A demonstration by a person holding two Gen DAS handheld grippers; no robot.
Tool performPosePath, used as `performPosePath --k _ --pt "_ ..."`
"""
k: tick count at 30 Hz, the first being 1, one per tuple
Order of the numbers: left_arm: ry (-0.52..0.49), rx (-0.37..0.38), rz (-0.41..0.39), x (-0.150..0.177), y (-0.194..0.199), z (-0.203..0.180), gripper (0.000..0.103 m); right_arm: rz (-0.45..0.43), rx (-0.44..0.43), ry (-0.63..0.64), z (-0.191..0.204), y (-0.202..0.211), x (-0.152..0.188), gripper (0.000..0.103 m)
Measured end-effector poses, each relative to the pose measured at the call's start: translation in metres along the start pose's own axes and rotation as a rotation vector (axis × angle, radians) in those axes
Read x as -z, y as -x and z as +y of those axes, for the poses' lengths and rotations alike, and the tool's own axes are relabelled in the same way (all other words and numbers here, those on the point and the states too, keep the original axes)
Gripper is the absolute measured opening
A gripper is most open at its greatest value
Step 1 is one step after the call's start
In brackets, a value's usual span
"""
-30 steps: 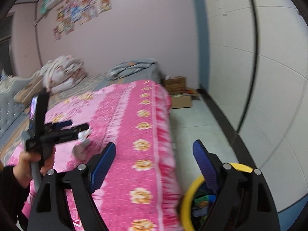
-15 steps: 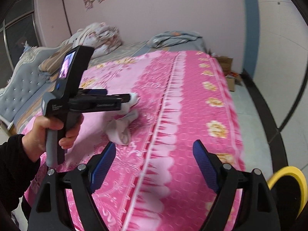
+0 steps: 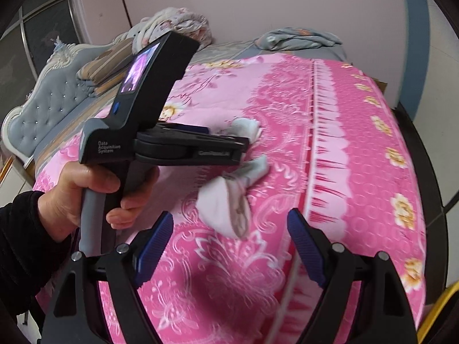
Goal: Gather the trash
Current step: 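Grasp the white tissue with the left gripper while the right grasps the pale pink cloth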
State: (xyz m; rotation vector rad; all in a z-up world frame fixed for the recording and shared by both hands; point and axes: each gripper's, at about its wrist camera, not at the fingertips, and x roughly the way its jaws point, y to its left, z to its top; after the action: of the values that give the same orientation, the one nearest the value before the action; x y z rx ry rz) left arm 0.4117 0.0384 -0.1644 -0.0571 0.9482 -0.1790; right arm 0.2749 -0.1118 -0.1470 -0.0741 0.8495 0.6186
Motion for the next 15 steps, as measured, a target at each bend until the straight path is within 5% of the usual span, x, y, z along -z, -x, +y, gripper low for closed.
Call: performPosePath --k 4,12,15 --pt "-0.004 0.084 0.016 0.001 -0.007 -0.001 0.039 0.033 -0.026 -0.004 0.002 -0.020 -0.005 0.063" --pt "0.021 0.141 0.004 0.002 -0.009 0.003 0.035 0.091 -0.056 -0.034 -0.004 -0.045 -0.005 0.029" --pt "0.020 0.137 -0.004 0.003 -0.008 0.002 0.034 0.085 -0.058 -0.032 -0.003 -0.044 -0.005 0.026"
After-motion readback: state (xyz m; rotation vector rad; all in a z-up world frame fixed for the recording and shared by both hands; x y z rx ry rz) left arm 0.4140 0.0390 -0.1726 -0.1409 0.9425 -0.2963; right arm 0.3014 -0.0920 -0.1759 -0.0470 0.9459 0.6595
